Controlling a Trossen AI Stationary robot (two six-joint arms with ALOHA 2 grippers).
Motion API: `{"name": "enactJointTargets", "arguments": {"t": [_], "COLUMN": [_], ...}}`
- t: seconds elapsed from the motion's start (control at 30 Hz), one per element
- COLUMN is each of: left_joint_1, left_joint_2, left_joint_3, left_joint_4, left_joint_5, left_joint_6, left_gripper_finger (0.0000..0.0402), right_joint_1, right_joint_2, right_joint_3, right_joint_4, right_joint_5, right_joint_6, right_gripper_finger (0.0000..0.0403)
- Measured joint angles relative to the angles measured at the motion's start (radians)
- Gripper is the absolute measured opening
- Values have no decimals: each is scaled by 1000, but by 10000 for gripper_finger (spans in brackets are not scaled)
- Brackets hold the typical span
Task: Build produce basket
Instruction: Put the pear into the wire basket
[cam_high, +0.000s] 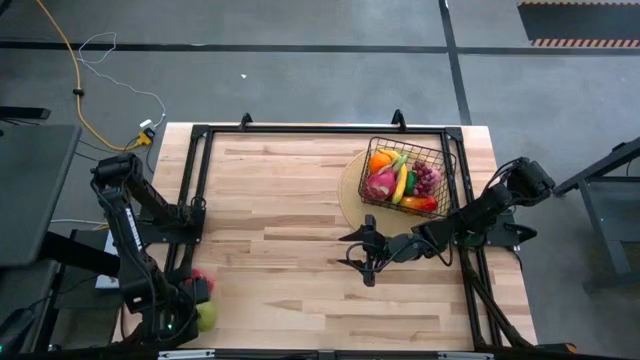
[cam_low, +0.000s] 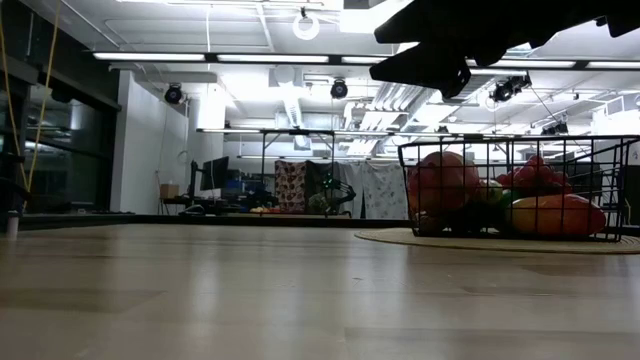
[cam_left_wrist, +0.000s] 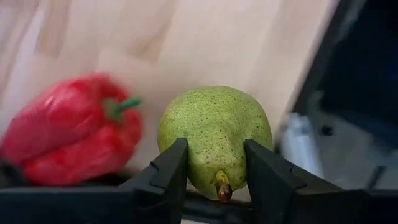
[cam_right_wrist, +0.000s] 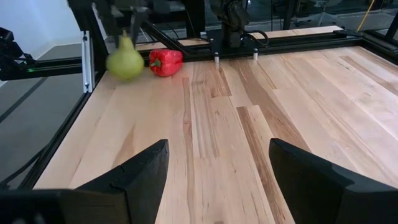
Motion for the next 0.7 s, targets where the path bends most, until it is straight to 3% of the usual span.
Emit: {"name": "enactJointTargets", "arguments": {"t": [0.17,0.3,0.47,0.6,0.7], "left_joint_1": [48,97,192,310,396], "left_joint_2": [-54,-107,-163,-180,-181], "left_joint_3": [87,156,156,100,8], "left_joint_4": [1,5,5,55,244], "left_joint_5": [-152,-413,-746,-841,-852], "left_joint_6": [153,402,664,780,913], "left_gripper_finger": [126,127,127,127,127], "right_joint_1": [0,0,0,0,0], "right_joint_2": [0,0,0,0,0], "right_joint_3": [0,0,0,0,0], "right_joint_4": [0,0,0,0,0], "right_joint_5": [0,0,-1,-1,-1], "right_joint_6": [0,16,27,27,26], "right_gripper_finger": [268,268,268,268,268]}}
